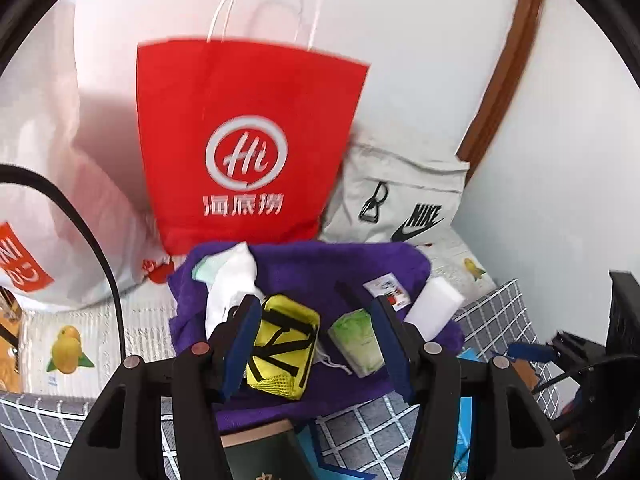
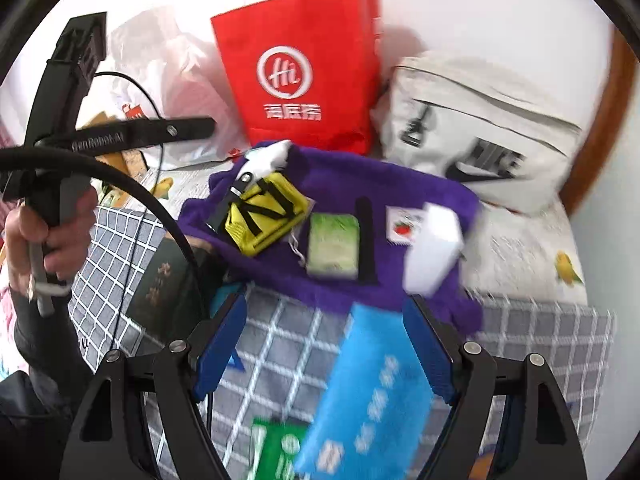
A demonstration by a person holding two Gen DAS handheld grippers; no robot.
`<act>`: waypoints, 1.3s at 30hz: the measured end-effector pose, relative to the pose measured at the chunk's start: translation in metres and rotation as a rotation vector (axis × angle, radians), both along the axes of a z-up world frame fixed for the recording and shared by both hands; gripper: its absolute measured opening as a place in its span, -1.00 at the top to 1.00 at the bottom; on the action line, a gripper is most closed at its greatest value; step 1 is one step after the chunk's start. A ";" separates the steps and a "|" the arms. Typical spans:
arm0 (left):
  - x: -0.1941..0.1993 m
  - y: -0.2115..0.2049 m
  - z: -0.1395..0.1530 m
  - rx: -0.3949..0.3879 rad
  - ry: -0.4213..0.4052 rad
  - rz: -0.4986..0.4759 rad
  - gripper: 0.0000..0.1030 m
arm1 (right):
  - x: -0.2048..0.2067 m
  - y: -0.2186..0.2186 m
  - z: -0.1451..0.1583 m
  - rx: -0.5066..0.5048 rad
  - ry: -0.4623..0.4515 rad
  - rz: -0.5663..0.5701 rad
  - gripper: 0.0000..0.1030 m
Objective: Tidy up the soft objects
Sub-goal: 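Withdraw the open right gripper toward the green snack packet on the sheet, then grasp the green snack packet with the right gripper and lift it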
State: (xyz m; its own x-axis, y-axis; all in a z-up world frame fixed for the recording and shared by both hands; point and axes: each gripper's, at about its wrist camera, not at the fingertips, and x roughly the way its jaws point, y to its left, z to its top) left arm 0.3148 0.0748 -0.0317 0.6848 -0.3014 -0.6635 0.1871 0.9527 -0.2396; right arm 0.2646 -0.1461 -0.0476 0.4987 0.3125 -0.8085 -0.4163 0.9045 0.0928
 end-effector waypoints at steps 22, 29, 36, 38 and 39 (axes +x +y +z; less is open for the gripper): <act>-0.102 0.000 0.033 0.088 -0.049 0.072 -0.28 | -0.136 -0.054 -0.076 0.107 0.184 -0.050 -0.56; -0.125 0.002 0.033 0.119 -0.054 0.075 -0.28 | -0.146 0.001 -0.126 0.069 0.189 -0.017 -0.56; -0.131 0.004 0.031 0.128 -0.052 0.076 -0.28 | -0.150 0.032 -0.148 -0.096 0.041 -0.066 -0.40; -0.128 0.005 0.028 0.124 -0.046 0.080 -0.28 | -0.151 0.027 -0.147 -0.070 0.015 -0.083 0.01; -0.125 0.005 0.026 0.117 -0.042 0.079 -0.28 | -0.149 0.024 -0.146 -0.058 0.019 -0.083 0.22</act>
